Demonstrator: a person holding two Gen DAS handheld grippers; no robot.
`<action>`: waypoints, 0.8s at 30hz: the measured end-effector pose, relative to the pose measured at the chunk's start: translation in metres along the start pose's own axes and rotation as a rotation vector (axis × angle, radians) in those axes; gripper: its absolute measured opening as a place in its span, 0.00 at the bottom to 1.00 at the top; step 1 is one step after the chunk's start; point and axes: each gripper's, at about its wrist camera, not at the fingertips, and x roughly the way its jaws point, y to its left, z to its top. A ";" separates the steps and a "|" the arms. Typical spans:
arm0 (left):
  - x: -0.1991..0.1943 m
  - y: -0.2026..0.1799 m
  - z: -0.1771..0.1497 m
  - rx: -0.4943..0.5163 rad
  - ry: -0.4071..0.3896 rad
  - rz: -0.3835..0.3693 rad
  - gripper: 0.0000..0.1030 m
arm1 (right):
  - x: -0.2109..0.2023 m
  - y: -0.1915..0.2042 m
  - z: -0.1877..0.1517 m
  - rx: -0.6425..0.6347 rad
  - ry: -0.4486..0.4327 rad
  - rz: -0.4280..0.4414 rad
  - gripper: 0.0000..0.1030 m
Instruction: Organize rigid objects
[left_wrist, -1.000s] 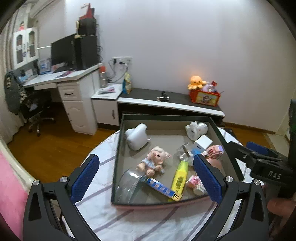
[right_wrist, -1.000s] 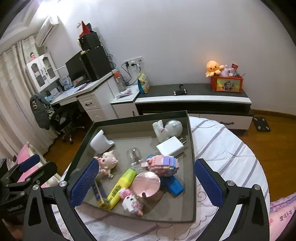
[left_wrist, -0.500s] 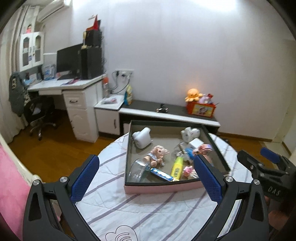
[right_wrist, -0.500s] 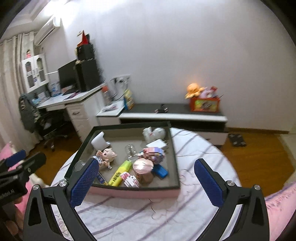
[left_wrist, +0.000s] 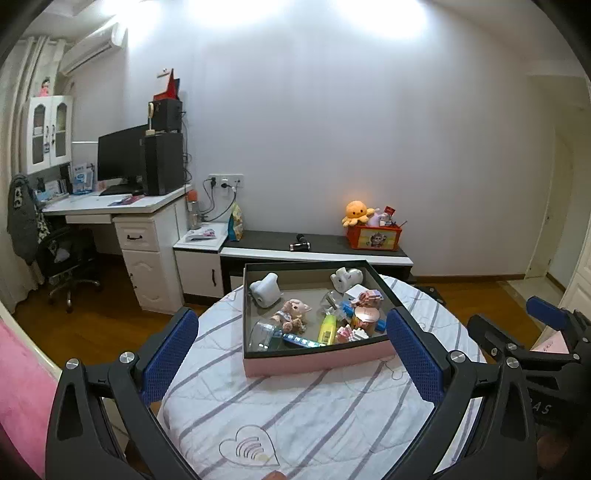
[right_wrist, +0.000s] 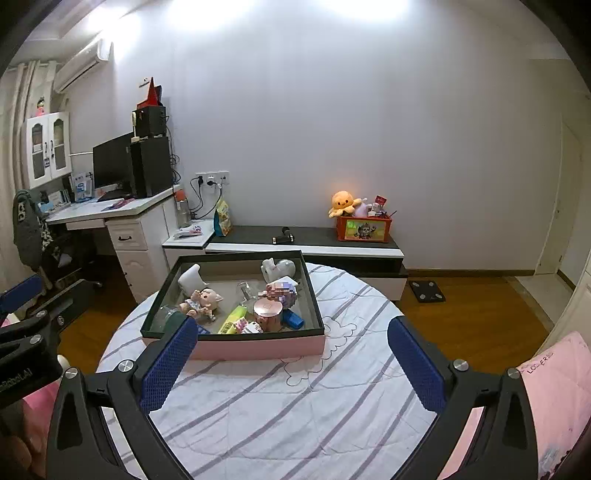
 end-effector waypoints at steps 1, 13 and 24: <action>-0.003 -0.001 -0.001 -0.006 0.000 0.008 1.00 | -0.002 -0.002 0.000 0.001 -0.004 0.008 1.00; -0.032 -0.007 -0.009 -0.065 -0.008 0.088 1.00 | -0.017 -0.016 -0.006 0.008 -0.034 0.103 1.00; -0.041 -0.011 -0.009 -0.053 -0.004 0.099 1.00 | -0.030 -0.024 -0.008 0.034 -0.051 0.094 1.00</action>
